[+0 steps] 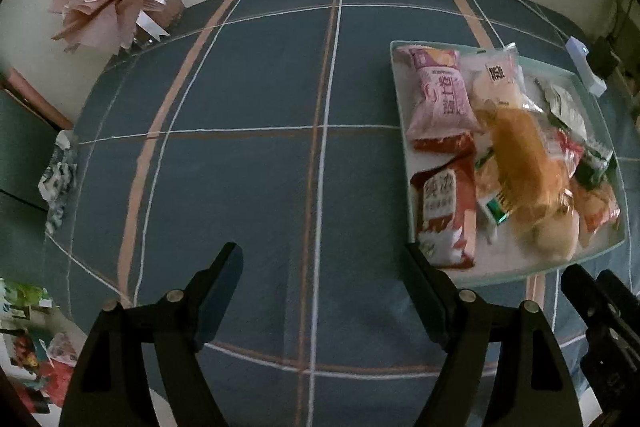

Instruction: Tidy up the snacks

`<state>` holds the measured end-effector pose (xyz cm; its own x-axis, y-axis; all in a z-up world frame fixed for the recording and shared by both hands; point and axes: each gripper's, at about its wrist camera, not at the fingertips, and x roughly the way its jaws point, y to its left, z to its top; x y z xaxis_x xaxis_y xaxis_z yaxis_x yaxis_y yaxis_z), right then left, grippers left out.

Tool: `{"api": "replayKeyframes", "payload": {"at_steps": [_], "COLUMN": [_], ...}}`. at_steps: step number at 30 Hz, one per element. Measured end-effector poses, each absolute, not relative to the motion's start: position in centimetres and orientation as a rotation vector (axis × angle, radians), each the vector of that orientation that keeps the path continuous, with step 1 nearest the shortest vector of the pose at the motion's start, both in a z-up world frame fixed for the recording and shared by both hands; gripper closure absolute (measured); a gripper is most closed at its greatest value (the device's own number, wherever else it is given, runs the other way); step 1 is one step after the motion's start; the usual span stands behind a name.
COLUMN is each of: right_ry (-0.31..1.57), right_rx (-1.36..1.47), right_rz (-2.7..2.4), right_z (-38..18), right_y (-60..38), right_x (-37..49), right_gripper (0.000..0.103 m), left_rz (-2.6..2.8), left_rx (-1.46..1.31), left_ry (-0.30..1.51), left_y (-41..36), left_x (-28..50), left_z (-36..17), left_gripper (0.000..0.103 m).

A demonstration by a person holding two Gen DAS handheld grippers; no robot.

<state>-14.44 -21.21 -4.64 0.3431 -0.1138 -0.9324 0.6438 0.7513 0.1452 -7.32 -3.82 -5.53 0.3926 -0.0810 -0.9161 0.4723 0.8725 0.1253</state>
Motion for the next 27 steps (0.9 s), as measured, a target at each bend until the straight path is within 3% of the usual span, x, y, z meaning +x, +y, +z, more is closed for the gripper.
{"api": "replayKeyframes", "payload": {"at_steps": [27], "right_ry": [1.108], "right_rx": [0.435], "right_rz": [-0.526], "right_z": [-4.0], "right_y": [-19.3], "right_x": [-13.8], "right_gripper": [0.033], "left_rz": [-0.373], "left_rx": [0.421], "left_ry": [1.082], "left_y": [-3.0], "left_x": [-8.0], "left_z": [-4.4], "left_gripper": [0.022]}}
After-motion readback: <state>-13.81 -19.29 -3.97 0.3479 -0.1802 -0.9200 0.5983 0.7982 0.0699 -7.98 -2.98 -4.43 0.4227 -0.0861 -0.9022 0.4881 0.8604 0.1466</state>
